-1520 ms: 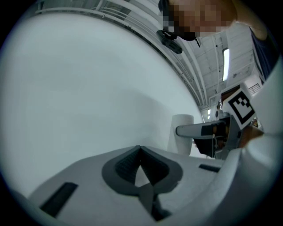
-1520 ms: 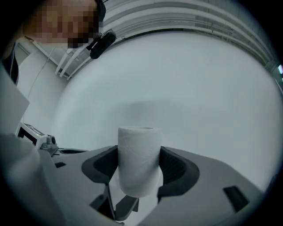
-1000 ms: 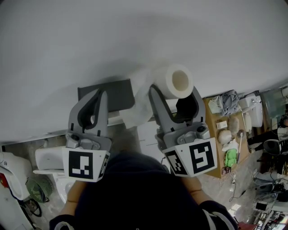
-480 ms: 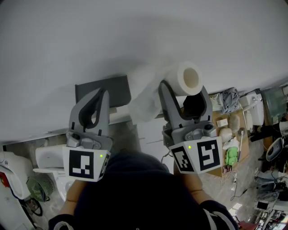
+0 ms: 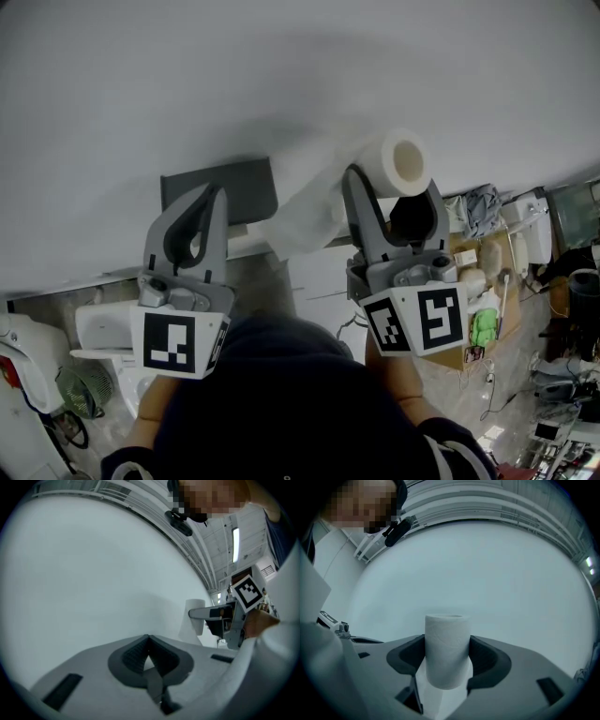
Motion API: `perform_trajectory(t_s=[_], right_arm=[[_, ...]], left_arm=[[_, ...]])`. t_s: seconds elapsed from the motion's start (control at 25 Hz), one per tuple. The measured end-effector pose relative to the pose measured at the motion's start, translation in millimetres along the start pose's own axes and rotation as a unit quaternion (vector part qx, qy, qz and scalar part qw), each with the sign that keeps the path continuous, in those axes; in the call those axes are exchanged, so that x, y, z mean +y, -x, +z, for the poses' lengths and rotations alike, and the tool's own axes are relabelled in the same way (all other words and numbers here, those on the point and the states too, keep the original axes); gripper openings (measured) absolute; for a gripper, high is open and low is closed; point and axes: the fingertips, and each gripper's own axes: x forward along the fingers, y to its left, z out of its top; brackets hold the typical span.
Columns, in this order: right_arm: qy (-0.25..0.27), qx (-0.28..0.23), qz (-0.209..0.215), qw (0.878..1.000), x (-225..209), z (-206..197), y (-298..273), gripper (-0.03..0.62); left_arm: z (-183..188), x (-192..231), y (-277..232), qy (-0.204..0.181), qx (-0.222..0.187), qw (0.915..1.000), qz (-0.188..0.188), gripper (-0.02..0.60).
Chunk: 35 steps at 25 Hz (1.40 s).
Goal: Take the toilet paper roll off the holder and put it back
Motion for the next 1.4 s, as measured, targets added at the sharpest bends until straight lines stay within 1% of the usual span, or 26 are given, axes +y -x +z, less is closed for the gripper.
perform_trajectory(t_s=[0.36,0.8,0.96,1.16,1.4], right_arm=[[-0.002,0.005,-0.012,1.000,-11,-5,-5,0.298],[-0.007,0.011,-0.011,1.000,-16,-14,-12,0.298],[-0.011,0.010,-0.014,1.000,-17,-16,-13,0.298],[-0.014,0.010,-0.018,1.000,-13,-16,-17,0.298],[-0.018,0.007,-0.024,1.000,-4,-11,-21,0.298]], left_arm=[[-1,5,-3,-0.003,0.002,1.0000,0.004,0.002],[-9,13,-3,-0.001,0.013,0.9997,0.020,0.002],[-10,14,-3,-0.003,0.015,0.9997,0.018,0.002],[-8,25,0,-0.004,0.015,0.9996,0.022,0.002],[-3,30,2,0.005,0.020,0.9997,0.014,0.002]])
